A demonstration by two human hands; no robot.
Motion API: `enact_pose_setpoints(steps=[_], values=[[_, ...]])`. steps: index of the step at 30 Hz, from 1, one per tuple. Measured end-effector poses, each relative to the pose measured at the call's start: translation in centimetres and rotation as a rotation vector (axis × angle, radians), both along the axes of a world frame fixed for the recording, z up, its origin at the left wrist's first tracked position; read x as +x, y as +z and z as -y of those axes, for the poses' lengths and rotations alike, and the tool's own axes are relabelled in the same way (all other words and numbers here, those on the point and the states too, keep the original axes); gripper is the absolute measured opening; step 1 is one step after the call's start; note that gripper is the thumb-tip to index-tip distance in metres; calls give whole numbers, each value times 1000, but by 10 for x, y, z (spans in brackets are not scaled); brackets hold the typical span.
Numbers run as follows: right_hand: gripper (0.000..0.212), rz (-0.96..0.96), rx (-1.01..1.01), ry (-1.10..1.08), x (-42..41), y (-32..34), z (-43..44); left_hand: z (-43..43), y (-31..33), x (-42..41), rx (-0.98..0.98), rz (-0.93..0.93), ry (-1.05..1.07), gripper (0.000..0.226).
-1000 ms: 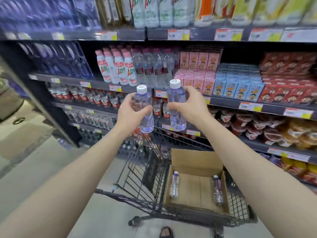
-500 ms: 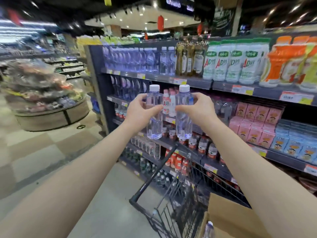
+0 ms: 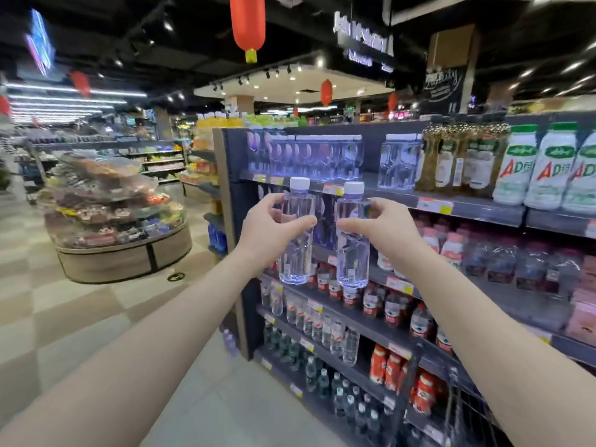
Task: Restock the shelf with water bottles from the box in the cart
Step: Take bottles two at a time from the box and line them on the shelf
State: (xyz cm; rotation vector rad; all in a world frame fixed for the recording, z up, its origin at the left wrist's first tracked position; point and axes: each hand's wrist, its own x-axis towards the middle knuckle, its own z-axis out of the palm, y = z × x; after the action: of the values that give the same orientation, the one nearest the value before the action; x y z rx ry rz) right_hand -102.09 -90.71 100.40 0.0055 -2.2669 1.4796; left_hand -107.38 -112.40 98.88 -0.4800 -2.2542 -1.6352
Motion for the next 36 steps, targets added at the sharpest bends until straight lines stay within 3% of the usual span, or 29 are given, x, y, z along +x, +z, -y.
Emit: enact_pose_setpoints(steps=[3, 9, 15, 18, 25, 29, 34, 36], values=[[103, -36, -42, -62, -51, 10, 32, 34, 7, -53, 11, 1, -45, 87], [105, -68, -19, -126, -150, 27, 70, 78, 20, -154, -18, -13, -115, 87], [83, -70, -16, -159, -236, 32, 78, 77, 17, -254, -12, 3, -159, 90], [90, -86, -24, -182, -283, 31, 70, 65, 17, -305, -21, 10, -191, 92], [51, -108, 22, -261, -389, 48, 41, 26, 30, -427, -22, 6, -233, 95], [43, -132, 20, -261, -440, 59, 20, 6, 44, -485, -16, -2, -295, 88], [68, -171, 68, -401, -490, 65, -7, -13, 51, -543, 15, -17, -396, 72], [62, -190, 91, -448, -501, 69, -16, -23, 51, -568, 4, -20, -440, 75]])
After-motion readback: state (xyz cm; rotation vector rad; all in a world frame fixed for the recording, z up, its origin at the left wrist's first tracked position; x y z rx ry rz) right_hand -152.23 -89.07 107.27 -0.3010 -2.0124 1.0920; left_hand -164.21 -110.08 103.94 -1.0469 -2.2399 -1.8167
